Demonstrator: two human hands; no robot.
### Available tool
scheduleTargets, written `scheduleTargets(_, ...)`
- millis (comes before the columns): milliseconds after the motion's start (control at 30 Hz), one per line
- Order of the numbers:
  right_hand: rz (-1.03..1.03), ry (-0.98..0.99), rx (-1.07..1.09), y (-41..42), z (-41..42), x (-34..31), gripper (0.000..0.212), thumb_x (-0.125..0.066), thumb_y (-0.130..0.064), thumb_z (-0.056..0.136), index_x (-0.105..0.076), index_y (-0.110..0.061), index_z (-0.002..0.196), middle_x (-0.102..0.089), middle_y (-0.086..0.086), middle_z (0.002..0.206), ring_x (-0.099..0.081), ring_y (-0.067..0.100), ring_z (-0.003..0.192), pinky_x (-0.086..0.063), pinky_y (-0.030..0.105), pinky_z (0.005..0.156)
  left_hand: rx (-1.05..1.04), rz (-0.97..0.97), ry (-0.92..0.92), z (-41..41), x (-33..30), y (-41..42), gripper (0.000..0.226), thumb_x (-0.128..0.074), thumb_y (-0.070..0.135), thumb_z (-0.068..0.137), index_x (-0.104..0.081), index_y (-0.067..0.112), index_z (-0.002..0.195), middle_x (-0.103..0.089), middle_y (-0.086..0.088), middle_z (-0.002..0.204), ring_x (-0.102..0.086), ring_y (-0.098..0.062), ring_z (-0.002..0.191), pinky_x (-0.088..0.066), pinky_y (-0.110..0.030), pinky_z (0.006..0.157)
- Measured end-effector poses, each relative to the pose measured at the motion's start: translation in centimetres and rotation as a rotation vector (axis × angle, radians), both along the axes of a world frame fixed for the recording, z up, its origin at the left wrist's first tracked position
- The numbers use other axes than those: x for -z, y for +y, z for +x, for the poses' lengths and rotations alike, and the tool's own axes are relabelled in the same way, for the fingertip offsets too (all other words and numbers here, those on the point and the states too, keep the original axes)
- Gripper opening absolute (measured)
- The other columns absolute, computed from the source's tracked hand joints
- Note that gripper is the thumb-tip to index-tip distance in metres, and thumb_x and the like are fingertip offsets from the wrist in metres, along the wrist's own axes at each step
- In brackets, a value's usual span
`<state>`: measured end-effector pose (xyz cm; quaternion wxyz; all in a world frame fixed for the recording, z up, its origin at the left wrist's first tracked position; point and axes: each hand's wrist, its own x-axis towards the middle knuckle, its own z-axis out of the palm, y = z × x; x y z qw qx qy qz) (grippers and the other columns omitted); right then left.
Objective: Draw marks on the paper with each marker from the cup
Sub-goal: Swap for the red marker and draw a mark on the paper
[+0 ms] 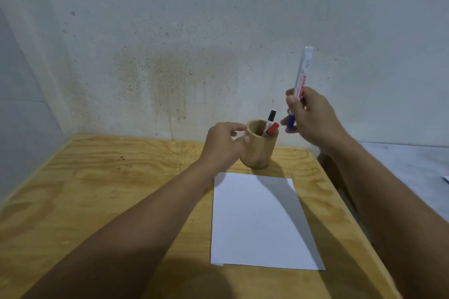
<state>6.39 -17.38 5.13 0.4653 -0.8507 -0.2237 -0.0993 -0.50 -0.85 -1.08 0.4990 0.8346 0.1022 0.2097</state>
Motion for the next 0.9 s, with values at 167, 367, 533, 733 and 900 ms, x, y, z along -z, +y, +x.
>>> scheduleTargets(167,-0.417,-0.109,0.136,-1.5,2.6,-3.2,0.033,-0.067,-0.034,0.089,-0.073,-0.009,0.111,-0.068,0.011,0.080,-0.060,0.021,0.061,-0.059,0.043,0.063,0.142,0.512,-0.004,0.4,0.5,0.1,0.046,-0.056,-0.002,0.080,-0.057,0.010,0.125,-0.056,-0.006,0.134,-0.048,-0.028,0.122,-0.042,-0.042,0.100)
scheduleTargets(367,-0.473,-0.098,0.094,-0.2,3.8,-3.3,0.024,-0.085,-0.023,0.072,-0.073,-0.009,0.088,-0.067,0.007,0.086,-0.068,0.021,0.067,-0.059,0.033,0.062,0.185,0.688,-0.020,0.5,1.0,0.6,0.061,-0.054,-0.015,0.073,-0.052,0.007,0.130,-0.055,-0.009,0.136,-0.052,-0.035,0.117,-0.046,-0.046,0.094)
scheduleTargets(533,-0.481,0.067,-0.038,1.6,4.3,-0.9,0.023,-0.063,0.002,0.086,-0.067,-0.010,0.104,-0.068,0.011,0.096,-0.073,0.025,0.072,-0.062,0.034,0.066,0.185,0.729,0.083,0.7,0.1,0.4,0.066,-0.051,-0.012,0.074,-0.047,0.012,0.135,-0.050,-0.003,0.142,-0.049,-0.032,0.120,-0.044,-0.047,0.095)
scheduleTargets(733,-0.532,-0.004,-0.070,1.9,4.3,1.2,0.015,-0.077,-0.014,0.075,-0.071,-0.023,0.085,-0.065,0.000,0.099,-0.055,0.008,0.074,-0.046,0.022,0.063,0.175,0.730,0.149,0.7,0.3,0.5,0.071,-0.052,-0.011,0.076,-0.041,0.020,0.139,-0.038,0.004,0.151,-0.049,-0.031,0.121,-0.045,-0.045,0.096)
scheduleTargets(900,-0.559,-0.057,-0.044,2.2,3.4,1.9,0.020,-0.078,-0.037,0.074,-0.075,-0.028,0.092,-0.056,-0.016,0.084,-0.051,0.012,0.086,-0.038,0.040,0.086,0.174,0.698,0.169,0.6,0.3,0.5,0.071,-0.051,-0.012,0.076,-0.041,0.020,0.139,-0.042,0.002,0.148,-0.051,-0.032,0.118,-0.049,-0.045,0.090)
